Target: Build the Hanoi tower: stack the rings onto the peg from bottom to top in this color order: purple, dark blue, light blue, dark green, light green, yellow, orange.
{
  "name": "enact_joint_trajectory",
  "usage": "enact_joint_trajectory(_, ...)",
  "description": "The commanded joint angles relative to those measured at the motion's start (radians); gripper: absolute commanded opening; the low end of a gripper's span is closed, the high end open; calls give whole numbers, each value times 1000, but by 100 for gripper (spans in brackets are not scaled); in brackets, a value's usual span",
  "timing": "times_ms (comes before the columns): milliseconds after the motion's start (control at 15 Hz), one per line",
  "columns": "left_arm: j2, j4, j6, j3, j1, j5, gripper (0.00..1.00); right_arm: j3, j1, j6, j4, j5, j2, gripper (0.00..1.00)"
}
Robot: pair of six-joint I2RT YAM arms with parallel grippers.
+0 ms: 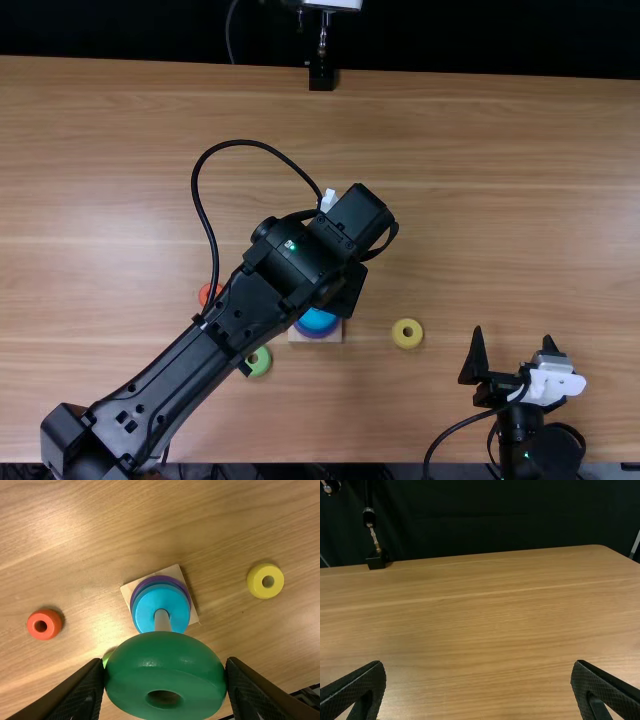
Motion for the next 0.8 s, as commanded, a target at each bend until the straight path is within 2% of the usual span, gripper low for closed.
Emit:
enact_joint_trajectory(0,53,-10,0,-31,-5,-3,0,-50,-1,4,-60,13,-7,100)
enact_joint_trajectory(133,54,-5,-2,-27,-5,-2,1,-50,-1,4,-60,13,-7,100)
enact_joint_trajectory(200,56,-5,0,-26,-5,0,14,-50,-1,4,-60,13,-7,100)
enact_joint_trajectory(333,59,-3,-2,-27,-5,8,49,-50,-1,4,-60,13,-7,100)
enact_joint_trajectory(400,59,-3,-2,-27,-5,9,72,-50,-1,4,-60,13,-7,100)
enact_joint_trajectory(467,57,-5,-2,-29,-5,9,100,-50,-1,4,-60,13,-7,100)
enact_joint_trajectory(733,57,-3,0,-34,1,9,100,-50,-1,4,-60,13,-7,100)
